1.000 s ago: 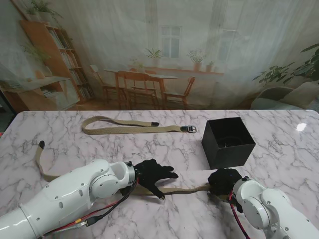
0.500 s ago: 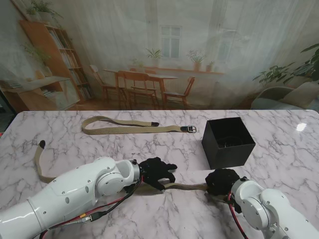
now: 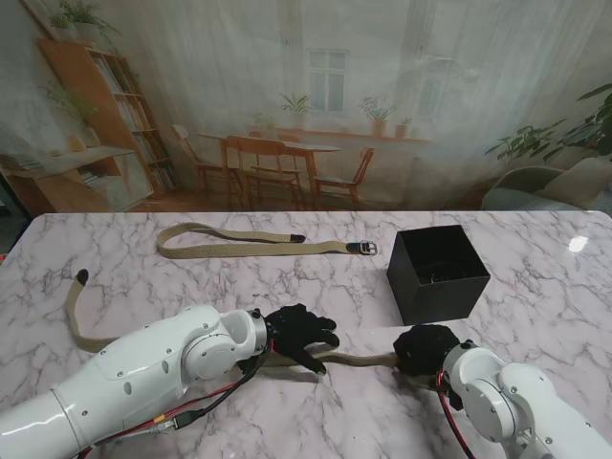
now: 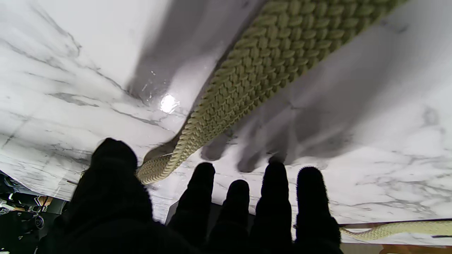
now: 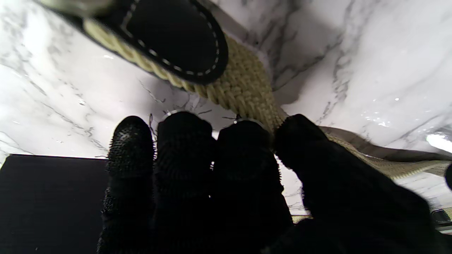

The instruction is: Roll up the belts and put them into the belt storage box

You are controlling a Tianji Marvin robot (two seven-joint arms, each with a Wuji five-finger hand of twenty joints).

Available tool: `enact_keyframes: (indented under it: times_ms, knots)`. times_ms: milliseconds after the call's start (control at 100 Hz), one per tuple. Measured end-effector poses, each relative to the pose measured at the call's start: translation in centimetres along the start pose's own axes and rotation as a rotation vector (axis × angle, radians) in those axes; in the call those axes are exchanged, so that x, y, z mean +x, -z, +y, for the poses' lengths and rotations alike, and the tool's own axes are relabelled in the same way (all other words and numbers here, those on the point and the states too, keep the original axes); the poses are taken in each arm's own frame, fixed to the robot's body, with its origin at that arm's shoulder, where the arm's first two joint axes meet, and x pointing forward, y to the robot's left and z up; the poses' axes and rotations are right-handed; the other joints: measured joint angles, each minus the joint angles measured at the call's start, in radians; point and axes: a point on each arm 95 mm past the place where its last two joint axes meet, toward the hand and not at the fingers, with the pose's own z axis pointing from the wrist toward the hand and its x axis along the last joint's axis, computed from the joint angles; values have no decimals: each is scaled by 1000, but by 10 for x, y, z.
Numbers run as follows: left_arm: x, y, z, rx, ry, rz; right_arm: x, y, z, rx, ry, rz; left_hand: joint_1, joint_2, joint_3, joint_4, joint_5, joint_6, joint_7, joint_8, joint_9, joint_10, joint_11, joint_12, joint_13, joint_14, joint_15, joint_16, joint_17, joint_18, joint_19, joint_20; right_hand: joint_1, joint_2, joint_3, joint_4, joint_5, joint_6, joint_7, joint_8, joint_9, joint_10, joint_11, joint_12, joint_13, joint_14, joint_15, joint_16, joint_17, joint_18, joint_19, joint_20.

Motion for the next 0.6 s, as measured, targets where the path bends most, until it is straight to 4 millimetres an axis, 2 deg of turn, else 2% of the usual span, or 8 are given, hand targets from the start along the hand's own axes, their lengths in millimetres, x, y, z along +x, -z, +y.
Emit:
enact_keyframes:
  times_ms: [50,180,240,300,350,410,470,600]
  knots:
    - [0,0,0,0,2,-1,0,0,0,0,-1,0,-33,0,0,0,-25,3,-24,-15,-1,0,-2,0,0,-4,-1,0,-3,0,0,0,0,0,0,0,0,0,0,0,0,0,0,0,0,0,0,0,0,0,0,0]
    - [0,0,0,1,5,-3,1,0,0,1,-1,1,-46,-19,0,0,-61,15,-63,-47,-1,2,-15,-11,0,-9,-2,0,-5,1,0,0,0,0,0,0,0,0,0,0,0,0,0,0,0,0,0,0,0,0,0,0]
    - [1,-1,0,-3,-10,1,1,0,0,2,0,1,-42,-48,1,0,-71,16,-65,-49,-1,3,-16,-11,-4,14,-5,0,-5,1,0,0,0,0,0,0,0,0,0,0,0,0,1,0,0,0,0,0,1,0,0,0]
    - [4,-3,0,-13,-35,9,1,0,-1,1,0,1,28,-56,3,0,-71,16,-65,-50,-1,2,-16,-11,-14,32,-12,0,-5,1,0,0,0,0,0,0,0,0,0,0,0,0,1,0,0,0,0,0,1,0,0,0]
    - [3,-4,-2,-16,-44,10,1,0,-1,0,0,1,75,-56,2,0,-70,13,-39,-44,-2,2,-16,-11,-11,25,-12,1,-5,1,0,0,0,0,0,0,0,0,0,0,0,0,1,0,0,0,0,0,1,0,0,0]
    - [2,-4,-2,-16,-52,5,1,0,-1,-1,0,1,135,-55,-4,0,-57,8,11,-8,-17,1,-20,-11,-11,-2,-12,2,-3,1,0,0,0,0,0,0,0,0,0,0,0,0,1,0,0,0,1,0,1,0,0,0]
    - [1,-4,-2,-12,-68,-1,1,0,-1,-2,0,0,173,-56,20,0,-45,-17,73,70,-27,0,-21,-11,-10,-25,-10,11,1,0,1,12,0,0,0,0,0,0,0,0,0,0,1,0,0,0,1,0,1,0,0,-1]
    - [1,-5,0,3,-105,-8,1,0,-1,-2,-1,0,185,-64,30,0,-81,-39,187,273,-64,0,-3,7,5,-35,9,25,1,0,26,28,0,0,0,0,0,0,0,0,0,0,1,0,0,0,1,0,1,0,0,-1]
